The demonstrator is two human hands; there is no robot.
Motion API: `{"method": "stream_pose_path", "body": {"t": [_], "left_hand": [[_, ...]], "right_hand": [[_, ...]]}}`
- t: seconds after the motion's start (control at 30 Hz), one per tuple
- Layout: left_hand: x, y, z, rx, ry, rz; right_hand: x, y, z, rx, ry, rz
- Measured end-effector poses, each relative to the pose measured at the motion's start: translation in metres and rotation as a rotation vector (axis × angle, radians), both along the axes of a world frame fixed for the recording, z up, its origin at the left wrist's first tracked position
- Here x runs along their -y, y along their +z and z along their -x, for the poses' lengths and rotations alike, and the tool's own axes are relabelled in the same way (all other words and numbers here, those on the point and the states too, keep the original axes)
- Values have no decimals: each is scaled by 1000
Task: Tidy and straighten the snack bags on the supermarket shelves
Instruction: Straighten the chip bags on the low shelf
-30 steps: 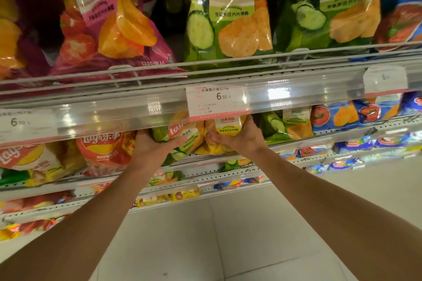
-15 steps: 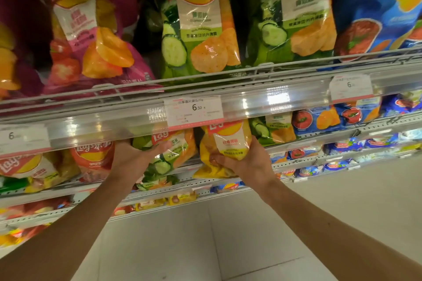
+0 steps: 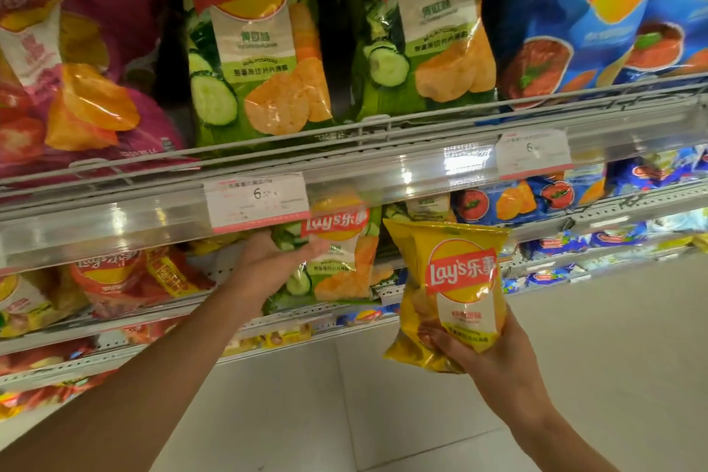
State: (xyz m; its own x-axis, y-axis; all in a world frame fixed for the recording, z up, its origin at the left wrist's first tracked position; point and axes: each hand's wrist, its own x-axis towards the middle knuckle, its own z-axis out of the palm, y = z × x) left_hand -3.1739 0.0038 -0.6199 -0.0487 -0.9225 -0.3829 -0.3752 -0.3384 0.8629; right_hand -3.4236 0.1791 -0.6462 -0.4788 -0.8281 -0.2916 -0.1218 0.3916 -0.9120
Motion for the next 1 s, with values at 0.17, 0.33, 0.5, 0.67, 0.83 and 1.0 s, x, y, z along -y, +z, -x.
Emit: {"method": "stream_pose_path", "body": {"t": [0.17,0.33,0.5,0.67,0.83,1.0], "left_hand": [[27,-4,17,-212,170,-128],[43,-14,16,-188,184,-113],[45,-18,14,-79,120,-102],[29,-23,27,-107,119,-143],[29,-25,35,-169,106,-173],[24,-33,42,105,86,-58]], "right_hand": [[-13,-9,17,33,2,-17],[-20,-14,28,72,11,-36],[-26,-22,39,85,19,-50],[-32,-35,44,70,12,-85],[-30,-44,36,67,50,-117],[-26,-47,15,58,114,-90]]}}
